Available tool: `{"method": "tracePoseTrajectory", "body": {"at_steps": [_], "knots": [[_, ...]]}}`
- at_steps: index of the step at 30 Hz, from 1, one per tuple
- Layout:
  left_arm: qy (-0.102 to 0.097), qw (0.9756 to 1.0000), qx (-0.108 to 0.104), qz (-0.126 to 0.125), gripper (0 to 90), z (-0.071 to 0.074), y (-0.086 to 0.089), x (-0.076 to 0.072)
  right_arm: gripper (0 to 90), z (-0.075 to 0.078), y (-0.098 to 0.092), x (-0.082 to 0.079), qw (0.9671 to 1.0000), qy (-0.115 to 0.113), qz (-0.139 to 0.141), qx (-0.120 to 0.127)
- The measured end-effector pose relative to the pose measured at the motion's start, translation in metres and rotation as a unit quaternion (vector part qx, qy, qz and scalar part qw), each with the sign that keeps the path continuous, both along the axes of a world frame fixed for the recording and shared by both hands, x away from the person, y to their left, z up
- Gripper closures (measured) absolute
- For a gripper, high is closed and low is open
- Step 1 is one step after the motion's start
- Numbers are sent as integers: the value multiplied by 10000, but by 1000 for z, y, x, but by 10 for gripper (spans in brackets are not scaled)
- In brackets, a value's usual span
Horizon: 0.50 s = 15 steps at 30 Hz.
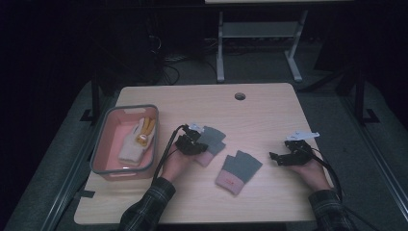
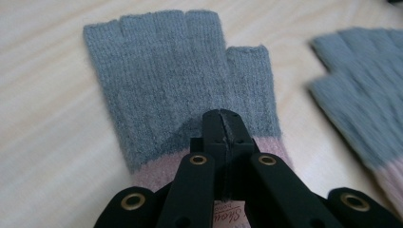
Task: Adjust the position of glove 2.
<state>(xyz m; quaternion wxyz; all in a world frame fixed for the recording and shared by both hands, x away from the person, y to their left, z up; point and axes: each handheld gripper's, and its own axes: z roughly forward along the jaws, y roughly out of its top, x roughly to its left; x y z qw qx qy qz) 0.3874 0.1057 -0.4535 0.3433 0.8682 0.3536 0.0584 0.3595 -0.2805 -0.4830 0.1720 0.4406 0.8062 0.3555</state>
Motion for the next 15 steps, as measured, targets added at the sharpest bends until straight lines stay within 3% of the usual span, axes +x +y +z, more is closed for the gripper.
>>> {"method": "tracePoseTrajectory", "body": {"at_steps": [10,15], "knots": [[-1,9999,-18,-106,893,3,3,-32,148,0,0,0,10000,5,11,0],[-184,9994,-189,203,734,14,11,-30,148,0,0,0,10000,15,16,1]]}}
